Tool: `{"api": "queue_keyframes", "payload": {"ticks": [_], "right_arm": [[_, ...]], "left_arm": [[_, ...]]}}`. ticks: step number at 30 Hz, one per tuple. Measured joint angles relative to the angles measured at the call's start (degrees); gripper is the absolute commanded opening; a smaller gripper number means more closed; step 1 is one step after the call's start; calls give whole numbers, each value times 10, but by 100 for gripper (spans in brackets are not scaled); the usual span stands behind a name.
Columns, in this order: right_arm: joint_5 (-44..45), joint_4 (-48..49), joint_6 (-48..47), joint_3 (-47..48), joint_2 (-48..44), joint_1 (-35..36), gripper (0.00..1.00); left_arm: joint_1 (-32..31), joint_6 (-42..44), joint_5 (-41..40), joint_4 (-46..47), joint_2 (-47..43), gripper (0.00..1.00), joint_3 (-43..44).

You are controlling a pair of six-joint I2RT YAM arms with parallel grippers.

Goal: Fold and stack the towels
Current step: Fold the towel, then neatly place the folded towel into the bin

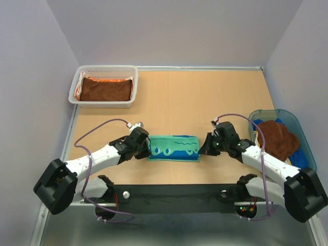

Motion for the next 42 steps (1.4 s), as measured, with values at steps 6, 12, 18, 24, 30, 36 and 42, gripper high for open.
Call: {"api": "queue_keyframes", "payload": {"ticks": [6,12,18,24,30,36,42], "right_arm": [[-19,-18,0,39,-18,0,1],[-45,-20,9,-2,-18,0,2],[-43,-33,16,-50,-4,0,29],[-19,-59,7,-30,-30,-3,48],[-6,-70,-7,54,-79,-3,48],[-6,-38,-21,112,-34,-3,39],[-11,50,-9,100,37,-3,34]], "left_arm": [[0,0,-4,-20,-22,9,10],[0,0,3,-16,-23,10,2],[-1,-12,34,-2,-23,23,-37],[0,-9,31,-8,-27,48,-31],[0,-2,10,-66,-66,54,5],[0,2,3,-91,-94,44,68],[0,12,7,-29,-49,32,80]]}}
